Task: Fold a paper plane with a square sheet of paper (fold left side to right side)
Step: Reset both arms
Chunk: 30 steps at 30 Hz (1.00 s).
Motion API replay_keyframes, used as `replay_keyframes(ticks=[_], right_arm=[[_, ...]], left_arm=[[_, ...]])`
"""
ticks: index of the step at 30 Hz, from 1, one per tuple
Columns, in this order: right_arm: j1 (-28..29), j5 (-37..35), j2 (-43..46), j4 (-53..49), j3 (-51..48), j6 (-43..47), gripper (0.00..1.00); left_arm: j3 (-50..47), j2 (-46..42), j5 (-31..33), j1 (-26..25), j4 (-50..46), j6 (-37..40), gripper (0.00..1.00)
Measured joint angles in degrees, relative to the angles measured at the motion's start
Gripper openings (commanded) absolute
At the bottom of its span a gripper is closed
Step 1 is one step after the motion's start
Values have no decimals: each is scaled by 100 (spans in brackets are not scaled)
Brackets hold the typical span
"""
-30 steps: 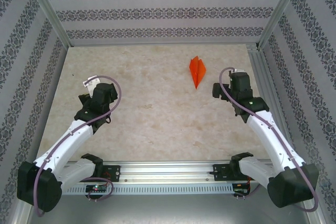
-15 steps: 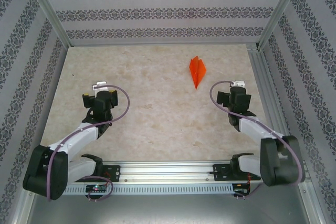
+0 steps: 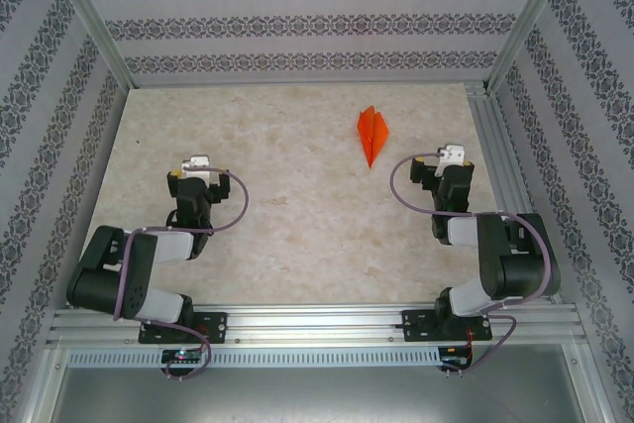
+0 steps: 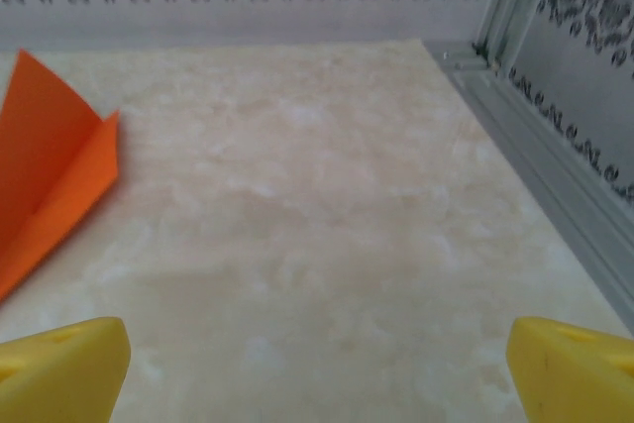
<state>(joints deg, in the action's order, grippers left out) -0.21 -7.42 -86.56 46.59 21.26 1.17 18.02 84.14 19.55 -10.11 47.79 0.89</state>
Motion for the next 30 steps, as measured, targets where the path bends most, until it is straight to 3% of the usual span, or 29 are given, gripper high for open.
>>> replay_keyframes(ticks=[3,10,30], right_arm=[[-87,127,2,114,0,-61,98],[-107,223,4,195,11,-127,98],[-92,216,4,192,11,-122,98]], left_arm=[[7,501,-173,2,352,85,100],[378,560,-542,448,229,17,100],[393,557,-756,448,205,15,100]])
